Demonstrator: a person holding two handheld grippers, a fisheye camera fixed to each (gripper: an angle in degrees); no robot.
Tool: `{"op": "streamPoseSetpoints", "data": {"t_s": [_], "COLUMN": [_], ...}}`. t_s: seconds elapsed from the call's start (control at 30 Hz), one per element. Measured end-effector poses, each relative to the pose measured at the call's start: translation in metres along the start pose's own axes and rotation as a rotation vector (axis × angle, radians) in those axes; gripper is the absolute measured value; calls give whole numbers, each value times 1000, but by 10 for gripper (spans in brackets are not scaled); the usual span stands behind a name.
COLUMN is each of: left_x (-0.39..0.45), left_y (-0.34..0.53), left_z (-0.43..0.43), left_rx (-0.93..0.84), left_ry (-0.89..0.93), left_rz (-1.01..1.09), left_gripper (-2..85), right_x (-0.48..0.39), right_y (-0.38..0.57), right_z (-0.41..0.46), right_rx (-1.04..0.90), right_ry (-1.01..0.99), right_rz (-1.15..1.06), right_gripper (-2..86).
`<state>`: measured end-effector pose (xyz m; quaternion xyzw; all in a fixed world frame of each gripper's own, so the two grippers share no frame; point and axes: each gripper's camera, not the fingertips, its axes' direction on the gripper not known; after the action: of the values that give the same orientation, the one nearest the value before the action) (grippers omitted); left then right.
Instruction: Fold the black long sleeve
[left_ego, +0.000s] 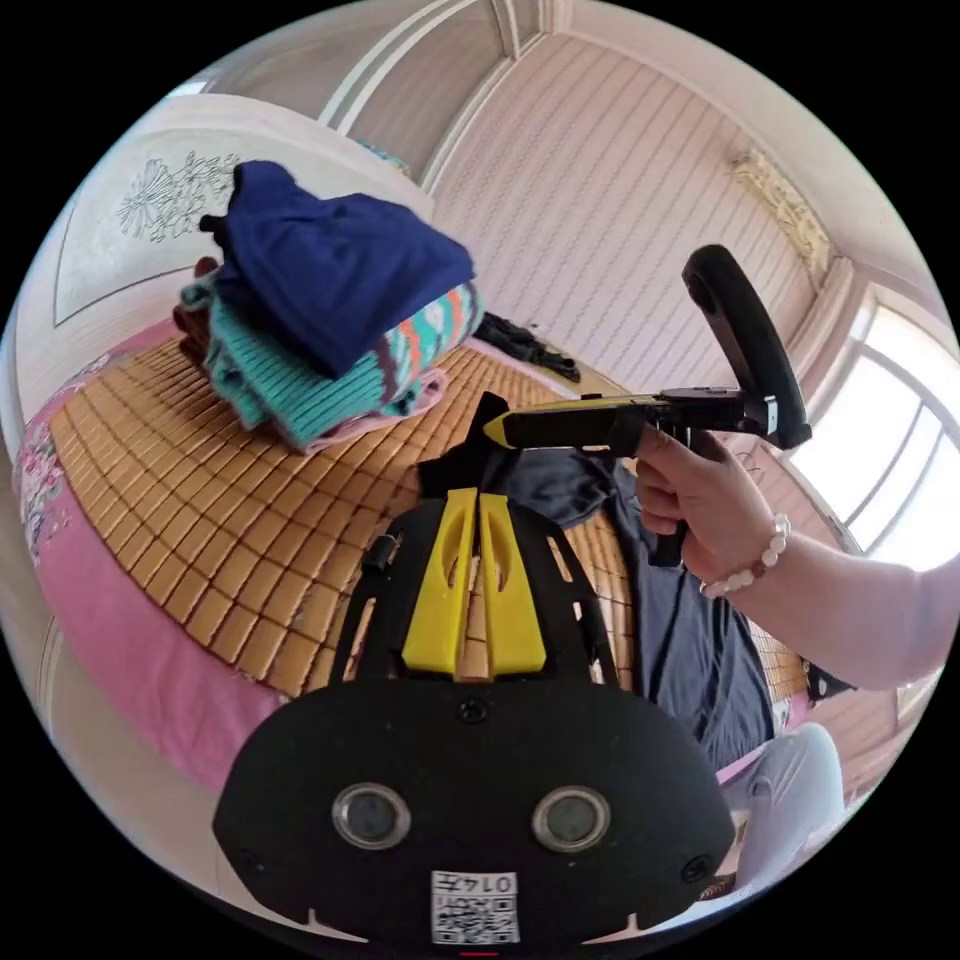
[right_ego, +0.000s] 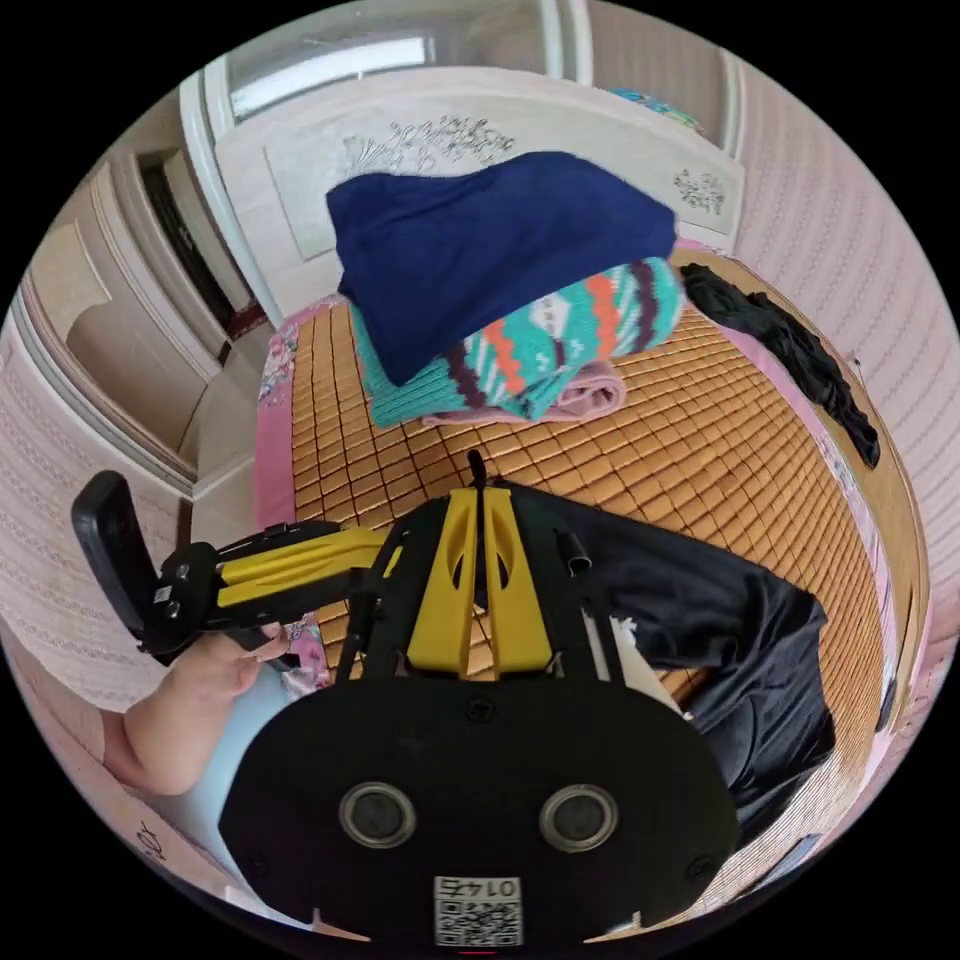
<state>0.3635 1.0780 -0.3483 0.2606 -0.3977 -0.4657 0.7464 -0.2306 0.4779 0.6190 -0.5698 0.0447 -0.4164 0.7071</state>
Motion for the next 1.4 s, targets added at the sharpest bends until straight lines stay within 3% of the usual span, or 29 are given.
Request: {"op": "streamPoseSetpoints", "data": {"t_s": [0.37, 0.53, 0.67, 0.83, 1.03, 1.2, 1.4], "left_x": [274, 342, 373, 397, 363, 303, 290], "left_y": [-73, -47, -16, 21, 17, -76, -184], "left_z": [39, 66, 111, 155, 199, 260, 362], "left_rx": [78, -60, -283, -474, -568, -489, -419], "left_ry": [584, 669, 697, 671, 582, 342, 152], "left_rz": [405, 541, 592, 668, 554, 499, 440], "left_gripper": [-10, -10, -9, -4, 42, 33, 4], "right_x": [97, 103, 114, 124, 135, 186, 295], "right_y": [238, 343, 423, 500, 565, 550, 475], "right_z": [-276, -295, -267, -234, -198, -198, -183], "right_rx": [403, 344, 213, 162, -148, -108, -1], "right_ry": [136, 175, 158, 44, 121, 168, 281], "right_rz": [321, 456, 602, 780, 876, 753, 608], "right_gripper": [-6, -6, -5, -5, -4, 11, 68]}}
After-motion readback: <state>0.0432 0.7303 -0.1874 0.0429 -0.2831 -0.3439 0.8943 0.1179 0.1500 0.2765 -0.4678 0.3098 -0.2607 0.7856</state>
